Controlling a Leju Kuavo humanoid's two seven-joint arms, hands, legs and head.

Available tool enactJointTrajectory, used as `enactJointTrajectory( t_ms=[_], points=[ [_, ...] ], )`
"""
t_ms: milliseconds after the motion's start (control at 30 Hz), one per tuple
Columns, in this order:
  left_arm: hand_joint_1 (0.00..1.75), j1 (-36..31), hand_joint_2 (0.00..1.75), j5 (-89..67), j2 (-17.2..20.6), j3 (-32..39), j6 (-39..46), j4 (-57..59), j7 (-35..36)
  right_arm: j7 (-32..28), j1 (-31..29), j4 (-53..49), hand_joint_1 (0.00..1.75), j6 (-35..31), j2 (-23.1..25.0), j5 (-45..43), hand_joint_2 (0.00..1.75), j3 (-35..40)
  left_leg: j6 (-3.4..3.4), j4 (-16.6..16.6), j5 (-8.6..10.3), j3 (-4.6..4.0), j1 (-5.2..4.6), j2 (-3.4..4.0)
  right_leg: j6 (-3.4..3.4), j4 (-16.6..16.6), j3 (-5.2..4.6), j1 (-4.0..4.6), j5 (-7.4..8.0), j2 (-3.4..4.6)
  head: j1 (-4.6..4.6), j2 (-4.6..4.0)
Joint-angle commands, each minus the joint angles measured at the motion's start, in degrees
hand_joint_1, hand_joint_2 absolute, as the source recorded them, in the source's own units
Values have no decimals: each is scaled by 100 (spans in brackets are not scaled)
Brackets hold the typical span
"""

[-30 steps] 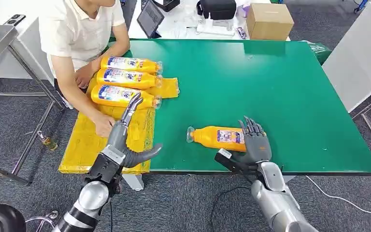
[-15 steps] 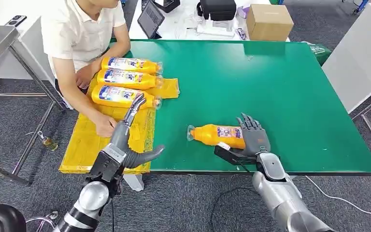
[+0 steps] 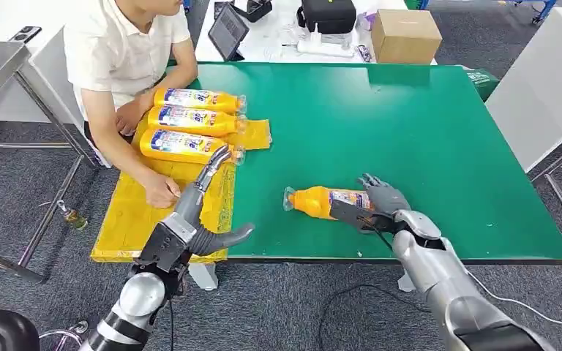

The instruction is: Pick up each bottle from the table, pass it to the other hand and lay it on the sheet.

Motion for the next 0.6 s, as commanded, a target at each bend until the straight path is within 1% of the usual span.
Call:
enactJointTrajectory(
  t_ms=[33, 100, 267, 300, 433, 600],
  points=[
    [0, -350, 175, 172, -39, -145, -120, 535, 20, 87, -396, 577, 175, 906, -456, -505, 175, 1014, 9, -6, 4, 8, 2, -11, -18, -7, 15, 7, 0, -21, -2, 0],
    [0, -351, 175, 183, -28, -152, -124, 515, 19, 159, -428, 586, 175, 945, -588, -590, 175, 1171, 9, -8, 4, 15, 4, -14, -17, -12, 24, 9, 0, -25, -2, 0],
    [0, -339, 175, 188, -37, -168, -128, 476, 21, 148, -394, 537, 175, 909, -661, -662, 175, 1224, 11, -6, 4, 14, 2, -26, -11, -10, 29, 6, -5, -29, 0, 0],
    [0, -334, 175, 190, -35, -177, -128, 455, 21, 109, -327, 422, 175, 806, -707, -725, 175, 1286, 13, -7, 1, 18, 2, -22, -14, -12, 33, 7, -6, -27, -2, 0],
    [0, -345, 175, 211, -50, -171, -118, 474, 19, 47, -278, 357, 175, 709, -706, -905, 175, 1317, 8, -4, 3, 8, 3, -20, -9, -7, 22, 7, -3, -21, 0, 0],
    [0, -346, 175, 214, -53, -171, -117, 485, 18, 42, -285, 348, 175, 705, -714, -916, 175, 1325, 10, -5, 4, 8, 3, -20, -11, -9, 22, 7, -2, -23, -2, 0]
  ],
)
